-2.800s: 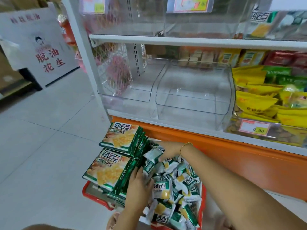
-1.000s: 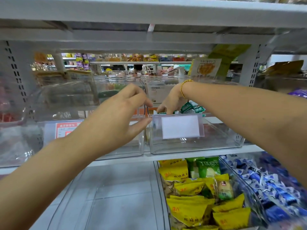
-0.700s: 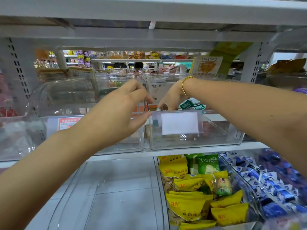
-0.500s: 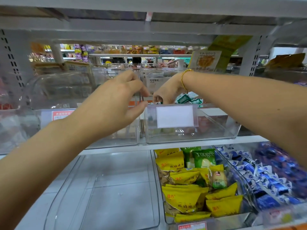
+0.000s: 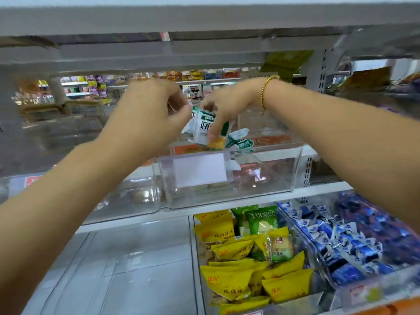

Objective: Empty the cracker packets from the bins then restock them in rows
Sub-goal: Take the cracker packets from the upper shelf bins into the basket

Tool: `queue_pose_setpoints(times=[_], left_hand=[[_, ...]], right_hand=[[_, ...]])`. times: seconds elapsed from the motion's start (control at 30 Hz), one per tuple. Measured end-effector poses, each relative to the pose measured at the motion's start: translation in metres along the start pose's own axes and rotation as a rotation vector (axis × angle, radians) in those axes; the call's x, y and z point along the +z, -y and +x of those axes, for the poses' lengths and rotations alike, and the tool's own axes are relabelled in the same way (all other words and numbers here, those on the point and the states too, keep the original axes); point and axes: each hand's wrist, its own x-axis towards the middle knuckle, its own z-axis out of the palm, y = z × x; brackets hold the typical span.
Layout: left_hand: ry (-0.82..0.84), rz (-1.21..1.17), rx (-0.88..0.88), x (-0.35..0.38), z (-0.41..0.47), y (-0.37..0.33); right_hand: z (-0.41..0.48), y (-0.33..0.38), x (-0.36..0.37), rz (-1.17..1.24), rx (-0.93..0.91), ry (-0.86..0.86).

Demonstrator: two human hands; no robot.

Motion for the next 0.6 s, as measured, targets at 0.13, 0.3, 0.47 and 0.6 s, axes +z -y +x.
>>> queue_pose_setpoints(times=[0.13,0.3,0.47,0.6], left_hand=[[0.235,-0.063,-0.175,0.025,0.044,-0.013],[0.886,-0.179,-0.307,0.080,0.096,-0.015],[1.247,-0.060,-0.518,0.125,0.112,-0.015],[1.328,0.020,-0.584,0.148,0.107,-0.014]], right_hand=[[-0.049,-0.034,-0.036,0.195,0.102,-0.363],[-0.078,-0.066,-0.041,0.579,0.169,-0.365],[-0.093,-0.073,-0.030,0.404,0.149,-0.505],[-0.102,-0.080,-0.021,0.463,0.103,-0.604]])
